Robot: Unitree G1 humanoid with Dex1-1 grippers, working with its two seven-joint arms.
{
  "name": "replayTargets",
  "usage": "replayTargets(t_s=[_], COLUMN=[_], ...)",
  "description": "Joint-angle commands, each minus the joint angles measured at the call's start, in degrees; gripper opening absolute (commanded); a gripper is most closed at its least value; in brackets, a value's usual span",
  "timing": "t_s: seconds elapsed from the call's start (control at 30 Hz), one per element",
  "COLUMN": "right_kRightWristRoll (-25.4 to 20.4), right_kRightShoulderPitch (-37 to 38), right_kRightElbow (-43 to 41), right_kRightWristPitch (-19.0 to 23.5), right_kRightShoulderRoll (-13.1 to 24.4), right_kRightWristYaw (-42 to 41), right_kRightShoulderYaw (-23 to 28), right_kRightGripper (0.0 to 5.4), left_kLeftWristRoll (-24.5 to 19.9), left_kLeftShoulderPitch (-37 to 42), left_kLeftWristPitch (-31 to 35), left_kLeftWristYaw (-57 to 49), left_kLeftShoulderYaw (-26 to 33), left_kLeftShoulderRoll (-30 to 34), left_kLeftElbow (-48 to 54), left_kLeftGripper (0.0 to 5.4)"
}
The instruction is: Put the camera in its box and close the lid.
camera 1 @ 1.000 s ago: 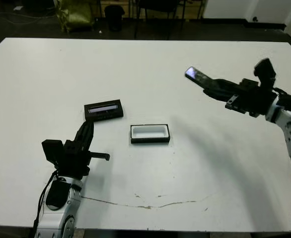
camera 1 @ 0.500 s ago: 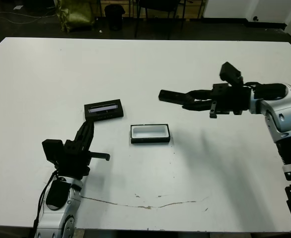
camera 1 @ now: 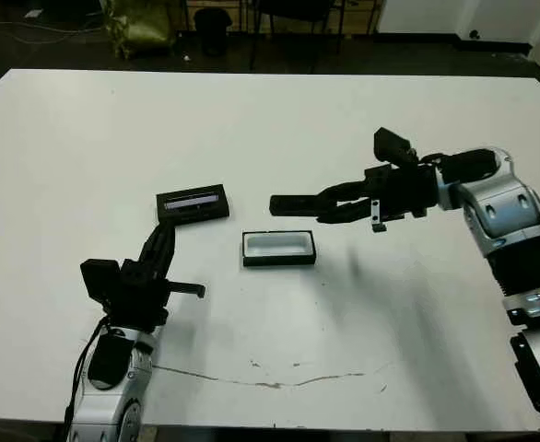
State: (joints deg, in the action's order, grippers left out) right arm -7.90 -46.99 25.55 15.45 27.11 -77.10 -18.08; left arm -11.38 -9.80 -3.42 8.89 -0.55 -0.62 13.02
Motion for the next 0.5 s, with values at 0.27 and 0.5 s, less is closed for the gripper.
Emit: replayTargets(t_s=[0.27,0.5], right_kRightWristRoll=[2.4,3.8], right_kRightShoulderPitch=[-2.1,-3.4], right_kRightElbow=[2.2,3.2], right_kRightWristPitch=[2.8,4.8], right_kRightShoulderRoll=[-0.9,-1.6], right_kRightWristYaw=[-2.9,-3.9], right_kRightShoulderYaw=[-2.8,-4.5], right_kRightGripper=[0.35,0.35], left_kLeftWristRoll=[0.3,0.3], left_kLeftShoulderPitch=[-0.8,-1.0], left_kLeftWristPitch=[0.8,1.3], left_kLeftWristYaw=[-0.3,-0.3], left_kLeftShoulderYaw=[0.0,0.0], left_kLeftShoulderRoll=[0.2,0.2], left_kLeftElbow=[-0.5,-0.2], left_kLeftGripper=[0.0,0.0])
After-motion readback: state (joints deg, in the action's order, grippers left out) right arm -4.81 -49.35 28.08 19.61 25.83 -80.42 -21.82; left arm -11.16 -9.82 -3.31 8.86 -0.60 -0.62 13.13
